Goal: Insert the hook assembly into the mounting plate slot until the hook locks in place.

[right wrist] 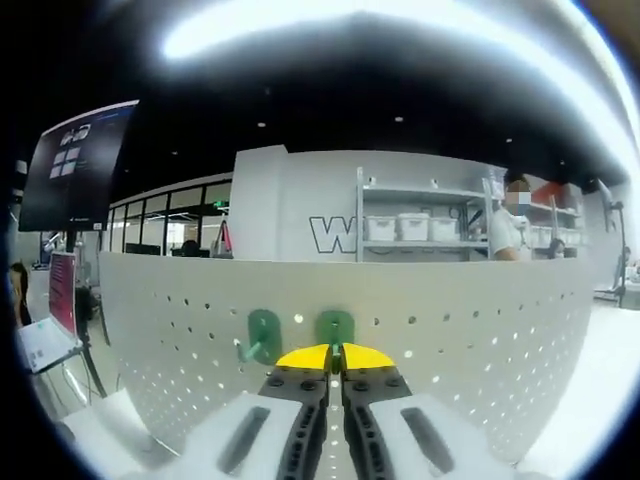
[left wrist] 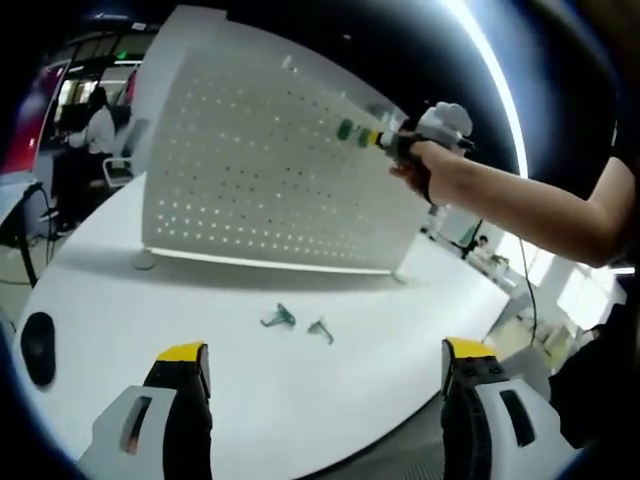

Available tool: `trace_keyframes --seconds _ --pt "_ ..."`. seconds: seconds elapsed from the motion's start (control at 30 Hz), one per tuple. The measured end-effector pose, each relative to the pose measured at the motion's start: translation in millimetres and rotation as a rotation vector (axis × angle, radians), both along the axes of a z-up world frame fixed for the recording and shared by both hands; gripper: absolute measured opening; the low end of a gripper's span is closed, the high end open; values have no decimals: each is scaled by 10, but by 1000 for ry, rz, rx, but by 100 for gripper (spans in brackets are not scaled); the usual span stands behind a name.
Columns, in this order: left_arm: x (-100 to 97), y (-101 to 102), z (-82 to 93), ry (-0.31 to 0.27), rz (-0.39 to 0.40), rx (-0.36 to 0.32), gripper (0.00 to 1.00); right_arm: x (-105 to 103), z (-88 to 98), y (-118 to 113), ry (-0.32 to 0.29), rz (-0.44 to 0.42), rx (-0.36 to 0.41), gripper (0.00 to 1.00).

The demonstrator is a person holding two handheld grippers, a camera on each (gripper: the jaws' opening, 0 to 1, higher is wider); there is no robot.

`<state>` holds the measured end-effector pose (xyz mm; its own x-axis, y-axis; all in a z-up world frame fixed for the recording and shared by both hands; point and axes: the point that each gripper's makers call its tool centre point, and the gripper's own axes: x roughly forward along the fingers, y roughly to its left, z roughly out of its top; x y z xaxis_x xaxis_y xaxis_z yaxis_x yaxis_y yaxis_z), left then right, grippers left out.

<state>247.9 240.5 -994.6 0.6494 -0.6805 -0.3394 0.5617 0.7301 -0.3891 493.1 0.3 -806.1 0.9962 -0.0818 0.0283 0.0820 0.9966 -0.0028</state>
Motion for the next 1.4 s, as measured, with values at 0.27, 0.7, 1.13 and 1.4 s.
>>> trace_keyframes --seconds 0.27,0.7,1.13,1.4 --pt "5 8 10 -1 5 -8 97 51 -48 -12 41 -20 30 0" --pt "4 18 18 -3 6 -14 97 -114 231 50 -15 75 33 13" --pt "-25 -11 1 -7 -15 7 96 -552 140 -101 22 115 45 18" --pt "-40 -22 -5 -9 -26 16 96 -905 -246 -153 112 111 19 18"
